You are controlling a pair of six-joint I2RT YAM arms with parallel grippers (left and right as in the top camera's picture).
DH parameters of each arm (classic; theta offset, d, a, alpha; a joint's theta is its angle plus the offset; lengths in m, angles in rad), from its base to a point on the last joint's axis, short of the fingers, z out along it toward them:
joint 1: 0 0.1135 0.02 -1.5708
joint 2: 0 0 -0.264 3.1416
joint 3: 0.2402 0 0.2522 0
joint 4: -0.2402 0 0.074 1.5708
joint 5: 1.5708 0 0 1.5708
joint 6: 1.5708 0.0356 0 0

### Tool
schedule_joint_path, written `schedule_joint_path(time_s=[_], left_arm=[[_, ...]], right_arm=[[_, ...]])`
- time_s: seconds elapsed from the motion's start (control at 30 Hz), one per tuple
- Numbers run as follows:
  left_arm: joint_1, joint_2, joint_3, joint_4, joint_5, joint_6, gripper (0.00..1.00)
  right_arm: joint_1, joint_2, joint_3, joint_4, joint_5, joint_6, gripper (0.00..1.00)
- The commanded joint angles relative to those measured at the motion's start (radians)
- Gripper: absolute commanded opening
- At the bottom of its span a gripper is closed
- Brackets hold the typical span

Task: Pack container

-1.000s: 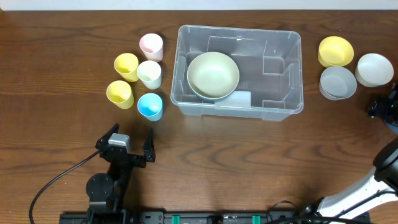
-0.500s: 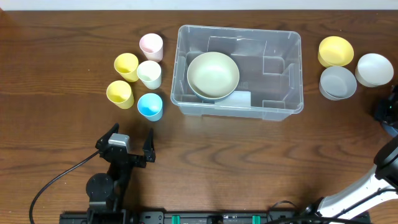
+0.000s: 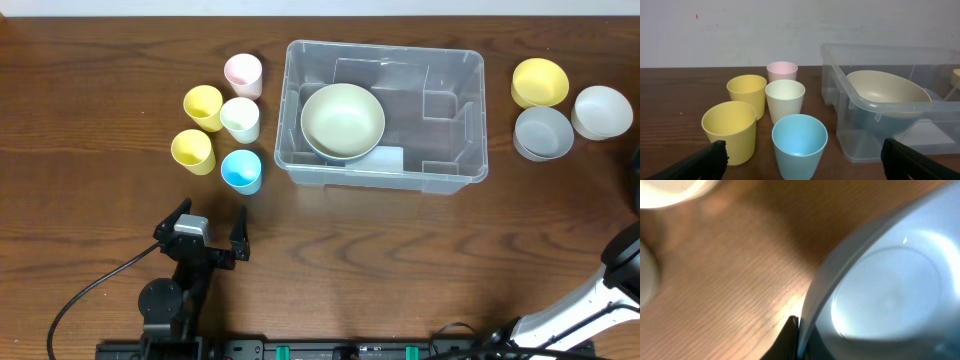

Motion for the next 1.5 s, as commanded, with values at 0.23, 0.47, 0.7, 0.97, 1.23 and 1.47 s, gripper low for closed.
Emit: schedule_joint_path(time_s=[0.23,0.47,0.7,0.97,1.23,1.47], left_arm=[[0.004,-0.007,-0.026,-0.021,-0.001,0.006,0.98],[0.004,-0.007,-0.026,-0.021,-0.001,0.006,0.98],[0.004,-0.007,-0.026,-0.021,-0.001,0.006,0.98],[0.004,-0.007,-0.026,-0.021,-0.001,0.006,0.98],[0.004,-0.007,-0.026,-0.021,-0.001,0.006,0.98],[0.004,-0.007,-0.026,-0.021,-0.001,0.006,0.98]], right_arm=[[0.015,-0.028,0.488,-0.254,-0.528,0.288,0.01],[0.23,-0.118,0.667,-0.259,-0.652,0.328,0.01],[0.668,-0.179,0.703,-0.238,-0.4,0.328,0.01],[1.133,-0.122,0.692,-0.238,0.005,0.328,0.01],[1.269,0.044,0.679,-0.29,0.064,0.347,0.01],[1.3,0.176,0.679,-0.286,-0.029,0.352,0.01]])
